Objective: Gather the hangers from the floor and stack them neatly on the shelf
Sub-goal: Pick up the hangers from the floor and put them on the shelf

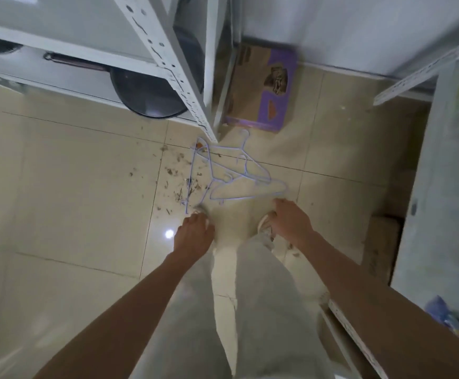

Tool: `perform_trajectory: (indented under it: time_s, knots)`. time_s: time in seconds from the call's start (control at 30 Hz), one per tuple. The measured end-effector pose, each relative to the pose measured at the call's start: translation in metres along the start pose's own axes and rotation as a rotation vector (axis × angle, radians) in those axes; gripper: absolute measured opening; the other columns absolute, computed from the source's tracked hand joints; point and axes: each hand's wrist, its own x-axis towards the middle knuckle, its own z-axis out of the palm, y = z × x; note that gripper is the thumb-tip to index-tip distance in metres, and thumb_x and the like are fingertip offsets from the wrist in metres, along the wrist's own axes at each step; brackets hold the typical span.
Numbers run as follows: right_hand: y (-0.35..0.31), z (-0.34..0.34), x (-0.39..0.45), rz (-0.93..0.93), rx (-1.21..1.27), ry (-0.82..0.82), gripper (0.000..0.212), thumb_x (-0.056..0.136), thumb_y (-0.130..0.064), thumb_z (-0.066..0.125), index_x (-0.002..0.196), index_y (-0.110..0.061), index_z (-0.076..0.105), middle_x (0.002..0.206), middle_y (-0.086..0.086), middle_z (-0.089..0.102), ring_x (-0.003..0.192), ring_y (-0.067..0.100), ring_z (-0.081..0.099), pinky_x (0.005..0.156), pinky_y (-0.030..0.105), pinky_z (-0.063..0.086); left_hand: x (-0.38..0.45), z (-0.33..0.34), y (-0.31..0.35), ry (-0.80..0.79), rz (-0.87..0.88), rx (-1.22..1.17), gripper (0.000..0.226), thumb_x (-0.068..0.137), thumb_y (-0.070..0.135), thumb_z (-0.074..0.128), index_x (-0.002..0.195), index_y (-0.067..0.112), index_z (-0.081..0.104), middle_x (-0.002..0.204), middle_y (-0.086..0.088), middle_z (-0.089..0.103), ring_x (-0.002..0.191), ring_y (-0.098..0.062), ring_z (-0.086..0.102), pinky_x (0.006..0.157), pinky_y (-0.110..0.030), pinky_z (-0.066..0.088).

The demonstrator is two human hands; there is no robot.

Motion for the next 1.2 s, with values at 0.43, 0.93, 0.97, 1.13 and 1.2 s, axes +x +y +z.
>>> perform_trajectory:
  time_s: [0.43,0.93,0.97,1.13,1.2]
  knots:
    - [0.062,0.205,0.368,-0.029,-0.111,-0.061,0.040,0.100,-0.025,0.048,0.136,-0.009,0.046,0.127,0.019,0.060,0.119,0.035,0.061,0.087,0.045,0.051,0.379,0.185,-0.092,-0.150,-0.057,0.069,0.035,0.096,0.029,0.057,0.127,0.014,0.061,0.131,-0.013,0.065,0.123,-0.032,0.061,0.100,-0.043,0.050]
    - [0.061,0.237,0.525,-0.192,-0.173,0.287,0.026,0.103,-0.034,0.045,0.120,-0.018,0.056,0.112,0.012,0.069,0.103,0.039,0.068,0.080,0.046,0.053,0.490,0.264,-0.145,0.098,0.078,0.357,0.018,0.102,0.029,0.052,0.111,0.014,0.057,0.104,-0.013,0.072,0.093,-0.040,0.072,0.071,-0.045,0.052]
    - [0.060,0.237,0.518,-0.207,-0.166,0.289,0.026,0.103,-0.034,0.044,0.121,-0.018,0.055,0.109,0.014,0.070,0.100,0.040,0.068,0.077,0.045,0.053,0.488,0.261,-0.145,0.108,0.061,0.339,0.017,0.101,0.027,0.053,0.111,0.014,0.057,0.105,-0.014,0.071,0.093,-0.041,0.072,0.071,-0.046,0.052]
    - [0.067,0.240,0.468,-0.176,-0.069,0.334,0.020,0.105,-0.032,0.044,0.116,-0.018,0.053,0.091,0.022,0.068,0.083,0.046,0.067,0.065,0.041,0.041,0.467,0.239,-0.153,0.238,-0.201,0.188,0.017,0.102,0.016,0.046,0.115,0.011,0.056,0.105,-0.021,0.071,0.095,-0.044,0.070,0.076,-0.048,0.052]
    - [0.074,0.239,0.446,-0.178,-0.109,0.409,0.018,0.105,-0.030,0.045,0.114,-0.018,0.054,0.085,0.022,0.070,0.077,0.046,0.069,0.062,0.042,0.046,0.451,0.232,-0.155,0.305,-0.251,0.138,0.017,0.103,0.016,0.047,0.117,0.012,0.056,0.104,-0.021,0.072,0.094,-0.045,0.070,0.072,-0.046,0.050]
